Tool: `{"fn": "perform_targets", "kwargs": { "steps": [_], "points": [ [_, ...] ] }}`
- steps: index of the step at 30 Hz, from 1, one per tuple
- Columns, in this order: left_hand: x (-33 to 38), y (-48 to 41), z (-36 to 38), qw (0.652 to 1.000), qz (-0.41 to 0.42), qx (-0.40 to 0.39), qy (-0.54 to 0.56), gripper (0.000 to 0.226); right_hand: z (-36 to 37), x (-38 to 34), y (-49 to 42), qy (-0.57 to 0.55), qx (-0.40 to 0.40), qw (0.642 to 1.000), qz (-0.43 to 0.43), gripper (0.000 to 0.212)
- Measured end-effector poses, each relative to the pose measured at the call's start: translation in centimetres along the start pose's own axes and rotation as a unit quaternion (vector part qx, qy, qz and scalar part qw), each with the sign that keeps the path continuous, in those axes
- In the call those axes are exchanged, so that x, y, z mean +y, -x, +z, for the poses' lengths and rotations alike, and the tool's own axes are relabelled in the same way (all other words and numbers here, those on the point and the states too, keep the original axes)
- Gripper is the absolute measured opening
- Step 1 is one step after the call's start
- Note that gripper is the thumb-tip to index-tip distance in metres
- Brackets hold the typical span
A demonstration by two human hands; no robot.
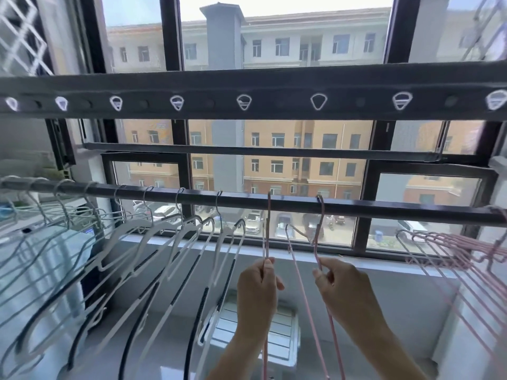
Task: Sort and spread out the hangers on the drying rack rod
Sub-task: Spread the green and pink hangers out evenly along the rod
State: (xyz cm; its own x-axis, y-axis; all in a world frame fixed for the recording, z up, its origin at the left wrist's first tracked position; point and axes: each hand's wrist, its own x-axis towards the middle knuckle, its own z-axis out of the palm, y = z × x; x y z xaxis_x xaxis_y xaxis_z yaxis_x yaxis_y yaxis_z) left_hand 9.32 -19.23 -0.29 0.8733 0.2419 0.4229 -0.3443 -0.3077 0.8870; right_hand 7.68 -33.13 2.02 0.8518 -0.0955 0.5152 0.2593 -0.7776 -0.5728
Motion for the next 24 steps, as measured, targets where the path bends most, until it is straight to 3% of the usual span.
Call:
{"fn": "perform_targets", "kwargs": {
  "steps": [20, 24],
  "points": [
    [-0.8, -0.3, -1.7, 1.000, 0.012, -0.004, -0.011, 0.024, 0.9, -1.0, 0.1, 0.020, -0.012, 1.000, 0.006, 0.017],
    [-0.9, -0.2, -1.4, 1.000, 0.016, -0.003, -0.012, 0.031, 1.1, -1.2, 0.0, 0.008, -0.022, 1.000, 0.011, 0.017]
  ]
}}
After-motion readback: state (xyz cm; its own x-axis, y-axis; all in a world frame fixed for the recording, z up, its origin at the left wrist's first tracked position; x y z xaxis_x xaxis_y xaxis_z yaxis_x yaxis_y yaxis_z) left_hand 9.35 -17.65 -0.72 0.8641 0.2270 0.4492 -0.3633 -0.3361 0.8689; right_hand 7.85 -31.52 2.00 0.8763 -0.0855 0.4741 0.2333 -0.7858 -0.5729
